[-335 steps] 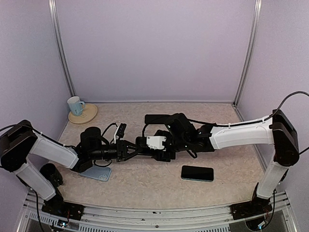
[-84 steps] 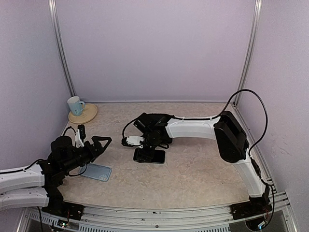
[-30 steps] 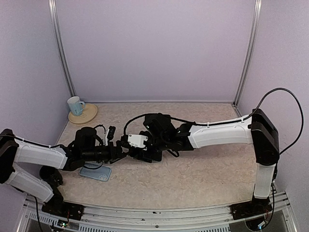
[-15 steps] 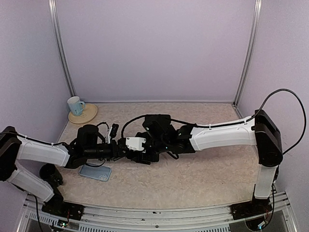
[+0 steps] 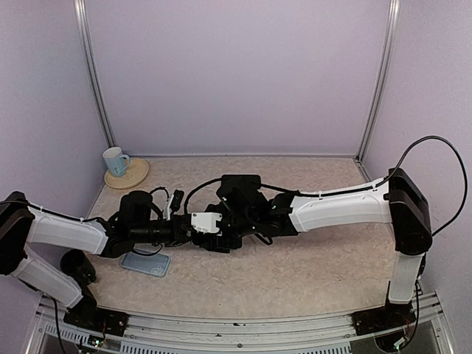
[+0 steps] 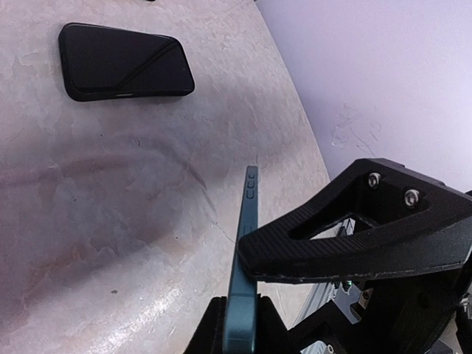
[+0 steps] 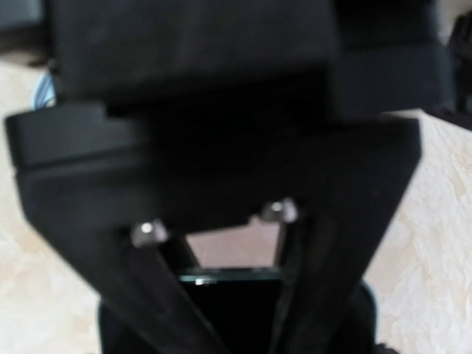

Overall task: Put the phone into the phone case
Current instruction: Pass from the right arm to the left

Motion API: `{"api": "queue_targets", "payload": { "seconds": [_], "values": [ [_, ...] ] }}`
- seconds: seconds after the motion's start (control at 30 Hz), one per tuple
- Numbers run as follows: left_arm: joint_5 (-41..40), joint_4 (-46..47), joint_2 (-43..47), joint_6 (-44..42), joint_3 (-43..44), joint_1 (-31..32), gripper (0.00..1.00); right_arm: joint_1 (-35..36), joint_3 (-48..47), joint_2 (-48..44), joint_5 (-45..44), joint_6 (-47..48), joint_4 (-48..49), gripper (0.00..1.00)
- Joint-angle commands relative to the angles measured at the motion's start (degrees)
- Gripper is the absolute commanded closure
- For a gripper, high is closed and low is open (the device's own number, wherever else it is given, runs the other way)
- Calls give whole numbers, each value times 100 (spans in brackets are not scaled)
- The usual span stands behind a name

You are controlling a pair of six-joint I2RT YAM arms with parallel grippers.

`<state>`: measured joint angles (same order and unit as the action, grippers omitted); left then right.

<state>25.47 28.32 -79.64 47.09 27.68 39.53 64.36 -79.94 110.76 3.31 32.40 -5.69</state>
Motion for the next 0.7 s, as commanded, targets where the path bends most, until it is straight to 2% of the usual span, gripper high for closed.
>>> {"api": "queue_targets", "payload": {
  "seconds": [0.0, 0.1, 0.27, 0.5, 0.67],
  "values": [
    [3, 104, -72, -60, 150, 37, 93, 77, 29, -283, -98, 79, 331, 38],
    [-13, 112, -71, -52, 141, 46, 100, 86, 36, -277, -110, 84, 345, 38],
    [-133, 89, 44, -51, 106, 46, 100, 86, 38, -270, -170, 84, 374, 35],
    [-479, -2, 432, -39, -79, -33, 100, 86, -21, -275, -182, -107, 379, 4],
    [-627, -566, 862, -52, -117, -142, 100, 88, -48, -270, -285, -192, 339, 0]
  ]
}}
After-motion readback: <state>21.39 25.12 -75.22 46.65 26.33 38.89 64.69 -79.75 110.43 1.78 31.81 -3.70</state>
